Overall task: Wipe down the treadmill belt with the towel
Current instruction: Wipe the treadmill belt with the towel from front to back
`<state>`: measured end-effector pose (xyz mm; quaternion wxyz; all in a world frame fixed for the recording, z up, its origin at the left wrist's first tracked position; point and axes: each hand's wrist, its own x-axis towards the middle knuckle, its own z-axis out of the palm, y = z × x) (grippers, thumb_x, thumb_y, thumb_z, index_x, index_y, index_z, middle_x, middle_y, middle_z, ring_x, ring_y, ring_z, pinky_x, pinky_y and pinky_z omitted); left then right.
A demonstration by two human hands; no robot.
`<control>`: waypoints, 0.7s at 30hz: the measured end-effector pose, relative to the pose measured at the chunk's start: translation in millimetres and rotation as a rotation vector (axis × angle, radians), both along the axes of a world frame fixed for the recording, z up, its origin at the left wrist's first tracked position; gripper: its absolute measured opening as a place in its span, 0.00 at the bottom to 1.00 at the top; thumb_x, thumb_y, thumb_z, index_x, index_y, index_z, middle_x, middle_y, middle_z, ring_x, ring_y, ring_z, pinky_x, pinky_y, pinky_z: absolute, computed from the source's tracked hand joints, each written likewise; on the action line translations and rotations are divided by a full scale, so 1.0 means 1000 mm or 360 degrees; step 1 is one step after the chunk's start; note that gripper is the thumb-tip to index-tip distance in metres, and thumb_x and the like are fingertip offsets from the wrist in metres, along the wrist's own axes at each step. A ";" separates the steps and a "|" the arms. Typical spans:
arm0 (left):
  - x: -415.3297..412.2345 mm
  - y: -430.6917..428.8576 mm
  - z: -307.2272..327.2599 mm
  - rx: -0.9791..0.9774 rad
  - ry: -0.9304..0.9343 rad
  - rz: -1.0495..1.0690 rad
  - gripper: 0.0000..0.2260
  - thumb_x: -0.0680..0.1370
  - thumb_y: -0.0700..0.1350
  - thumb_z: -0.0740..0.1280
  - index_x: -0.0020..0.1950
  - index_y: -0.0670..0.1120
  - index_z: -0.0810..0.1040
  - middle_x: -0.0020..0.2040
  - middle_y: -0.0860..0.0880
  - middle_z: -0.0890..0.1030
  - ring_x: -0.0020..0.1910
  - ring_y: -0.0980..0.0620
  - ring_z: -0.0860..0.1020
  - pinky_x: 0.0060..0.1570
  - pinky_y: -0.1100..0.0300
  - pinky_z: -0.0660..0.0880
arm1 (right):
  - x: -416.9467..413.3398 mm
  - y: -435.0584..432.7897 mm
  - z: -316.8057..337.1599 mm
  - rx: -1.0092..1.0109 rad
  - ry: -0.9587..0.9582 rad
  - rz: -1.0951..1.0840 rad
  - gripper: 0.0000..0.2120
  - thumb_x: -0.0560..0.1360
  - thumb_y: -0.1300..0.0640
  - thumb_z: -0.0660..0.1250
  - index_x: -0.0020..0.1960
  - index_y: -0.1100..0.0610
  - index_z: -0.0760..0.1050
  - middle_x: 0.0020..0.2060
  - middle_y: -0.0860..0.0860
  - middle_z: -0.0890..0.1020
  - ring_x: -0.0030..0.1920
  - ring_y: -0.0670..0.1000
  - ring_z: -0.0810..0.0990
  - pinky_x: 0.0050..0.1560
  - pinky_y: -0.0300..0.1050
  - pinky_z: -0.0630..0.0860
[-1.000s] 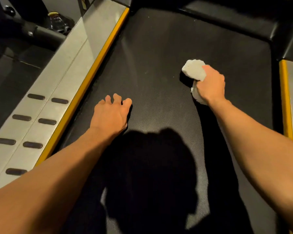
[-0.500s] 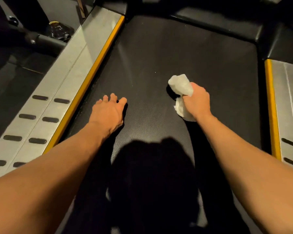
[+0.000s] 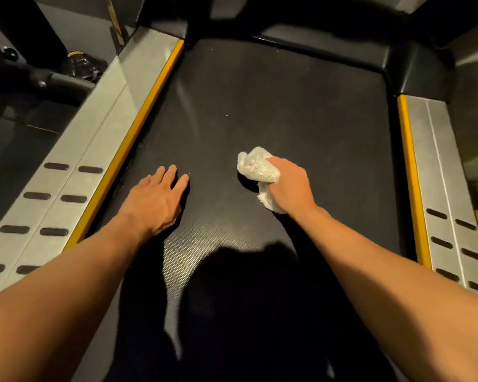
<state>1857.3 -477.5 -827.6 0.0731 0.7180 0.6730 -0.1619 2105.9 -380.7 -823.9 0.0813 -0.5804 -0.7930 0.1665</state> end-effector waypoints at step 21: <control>0.050 0.021 0.016 -0.0169 -0.0023 0.0092 0.21 0.82 0.54 0.52 0.74 0.52 0.60 0.62 0.40 0.70 0.55 0.39 0.76 0.46 0.50 0.71 | -0.001 -0.101 0.006 -0.0311 0.0107 0.0877 0.17 0.66 0.54 0.58 0.49 0.55 0.80 0.43 0.52 0.79 0.45 0.53 0.76 0.43 0.42 0.66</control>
